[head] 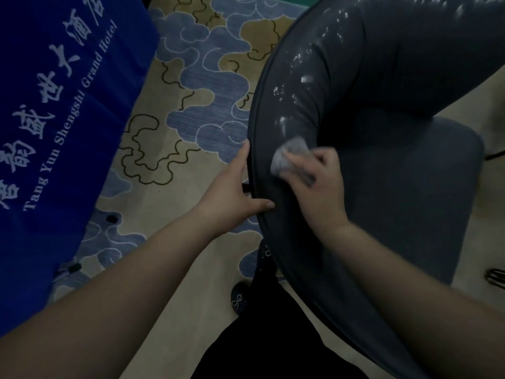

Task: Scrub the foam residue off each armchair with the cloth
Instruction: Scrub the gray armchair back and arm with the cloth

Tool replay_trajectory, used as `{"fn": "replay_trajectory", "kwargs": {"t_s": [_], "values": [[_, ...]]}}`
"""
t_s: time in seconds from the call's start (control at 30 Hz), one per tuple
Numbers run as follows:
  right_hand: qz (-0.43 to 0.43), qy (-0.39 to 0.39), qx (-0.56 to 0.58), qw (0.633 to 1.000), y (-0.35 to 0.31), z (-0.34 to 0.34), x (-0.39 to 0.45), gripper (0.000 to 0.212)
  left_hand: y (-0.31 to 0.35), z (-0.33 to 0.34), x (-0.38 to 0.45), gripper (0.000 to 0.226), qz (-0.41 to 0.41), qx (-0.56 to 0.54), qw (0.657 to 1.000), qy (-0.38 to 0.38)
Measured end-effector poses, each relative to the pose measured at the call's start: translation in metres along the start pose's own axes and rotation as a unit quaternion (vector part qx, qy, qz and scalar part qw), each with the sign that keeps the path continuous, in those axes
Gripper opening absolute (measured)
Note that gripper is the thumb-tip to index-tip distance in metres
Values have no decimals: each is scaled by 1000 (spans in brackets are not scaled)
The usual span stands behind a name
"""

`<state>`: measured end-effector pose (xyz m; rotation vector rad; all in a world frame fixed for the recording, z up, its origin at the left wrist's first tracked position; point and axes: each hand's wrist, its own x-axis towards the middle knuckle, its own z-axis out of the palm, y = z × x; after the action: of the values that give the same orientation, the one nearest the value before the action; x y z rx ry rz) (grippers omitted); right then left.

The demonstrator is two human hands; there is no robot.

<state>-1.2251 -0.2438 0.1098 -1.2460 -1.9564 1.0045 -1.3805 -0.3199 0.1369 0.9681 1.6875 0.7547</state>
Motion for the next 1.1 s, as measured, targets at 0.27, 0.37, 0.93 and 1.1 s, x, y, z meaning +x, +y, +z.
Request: {"fn": "replay_trajectory", "kwargs": {"t_s": [0.27, 0.37, 0.93, 1.1], "values": [[3, 31, -18, 999, -9, 17, 85, 35, 8, -8, 24, 120, -10, -9, 1000, -8], [11, 37, -11, 999, -7, 19, 101, 36, 16, -14, 33, 117, 1, -5, 1000, -13], [-1, 49, -12, 999, 0, 14, 58, 39, 39, -48, 96, 119, 8, 21, 997, -71], [28, 80, -50, 995, -4, 18, 92, 37, 42, -61, 115, 125, 6, 36, 992, -118]]}}
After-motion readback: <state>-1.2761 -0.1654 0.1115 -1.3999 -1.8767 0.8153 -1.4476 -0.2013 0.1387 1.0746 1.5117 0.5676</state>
